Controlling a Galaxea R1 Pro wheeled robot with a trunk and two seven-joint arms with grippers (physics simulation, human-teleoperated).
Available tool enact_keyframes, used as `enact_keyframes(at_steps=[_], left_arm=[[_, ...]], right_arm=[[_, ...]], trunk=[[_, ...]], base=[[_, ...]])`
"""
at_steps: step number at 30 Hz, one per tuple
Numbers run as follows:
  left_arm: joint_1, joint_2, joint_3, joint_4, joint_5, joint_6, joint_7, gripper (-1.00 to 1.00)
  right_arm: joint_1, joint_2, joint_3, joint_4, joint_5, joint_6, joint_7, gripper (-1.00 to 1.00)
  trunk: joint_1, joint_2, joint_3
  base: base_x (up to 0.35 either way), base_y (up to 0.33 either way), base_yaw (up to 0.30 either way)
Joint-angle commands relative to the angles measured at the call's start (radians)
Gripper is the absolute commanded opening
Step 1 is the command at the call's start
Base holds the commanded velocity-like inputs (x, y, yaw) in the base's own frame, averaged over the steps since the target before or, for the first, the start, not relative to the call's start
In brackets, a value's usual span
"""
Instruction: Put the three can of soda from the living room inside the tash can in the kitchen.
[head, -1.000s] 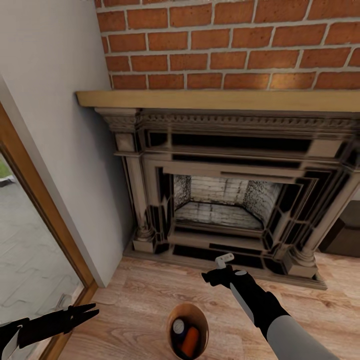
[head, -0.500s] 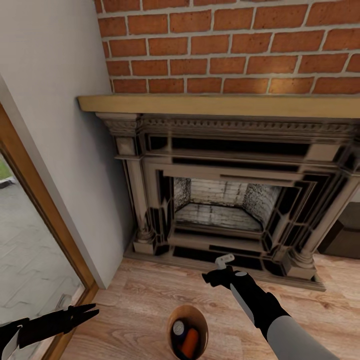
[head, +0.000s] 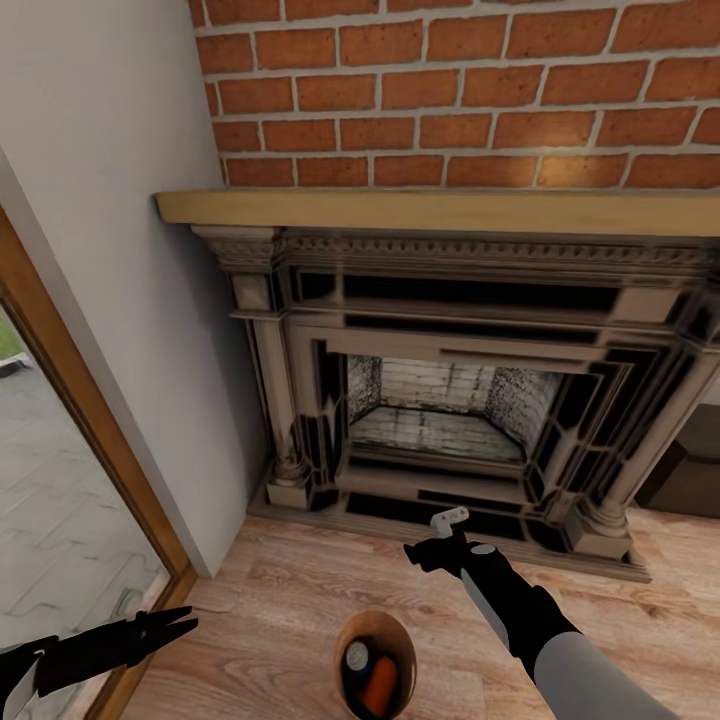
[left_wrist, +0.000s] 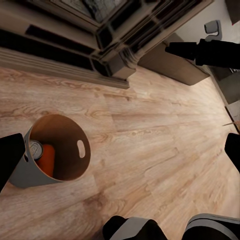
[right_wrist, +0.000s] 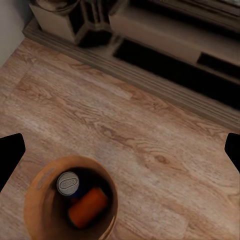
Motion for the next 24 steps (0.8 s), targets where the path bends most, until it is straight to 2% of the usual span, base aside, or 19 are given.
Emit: enact_keyframes(at_steps=[1,3,12,16,18,21,24], left_arm=[[0.000,0.000,0.001,0.000,0.000,0.000,-0.001,1.00],[0.000,0.000,0.001,0.000,0.000,0.000,-0.001,1.00],[0.000,0.000,0.001,0.000,0.000,0.002,-0.001,1.00],[0.000,-0.006,0.000,0.001,-0.001,0.002,0.005,1.00],[0.000,-0.009,0.000,0.001,-0.002,0.001,0.006,1.00],[0.000,-0.011,0.001,0.002,-0.004,0.000,0.006,1.00],[0.000,-0.010,0.002,0.011,-0.007,-0.001,0.006,1.00]], right_arm=[[0.000,0.000,0.000,0.000,0.000,0.000,0.000,1.00],[0.000,0.000,0.000,0.000,0.000,0.000,0.000,1.00],[0.000,0.000,0.000,0.012,0.000,-0.001,-0.001,1.00],[0.000,-0.004,-0.002,0.094,-0.001,-0.004,-0.002,1.00],[0.000,-0.005,-0.003,0.122,-0.001,-0.014,-0.002,1.00],[0.000,-0.008,-0.004,0.181,-0.002,-0.061,-0.002,1.00],[0.000,-0.016,-0.004,0.286,-0.002,-0.160,-0.002,1.00]], trunk=[[0.000,0.000,0.000],[0.000,0.000,0.000],[-0.035,0.063,0.028],[-0.050,0.091,0.041],[-0.050,0.091,0.041],[-0.050,0.091,0.041],[-0.050,0.091,0.041]], base=[[0.000,0.000,0.000],[0.000,0.000,0.000],[0.000,0.000,0.000],[0.000,0.000,0.000],[0.000,0.000,0.000],[0.000,0.000,0.000],[0.000,0.000,0.000]])
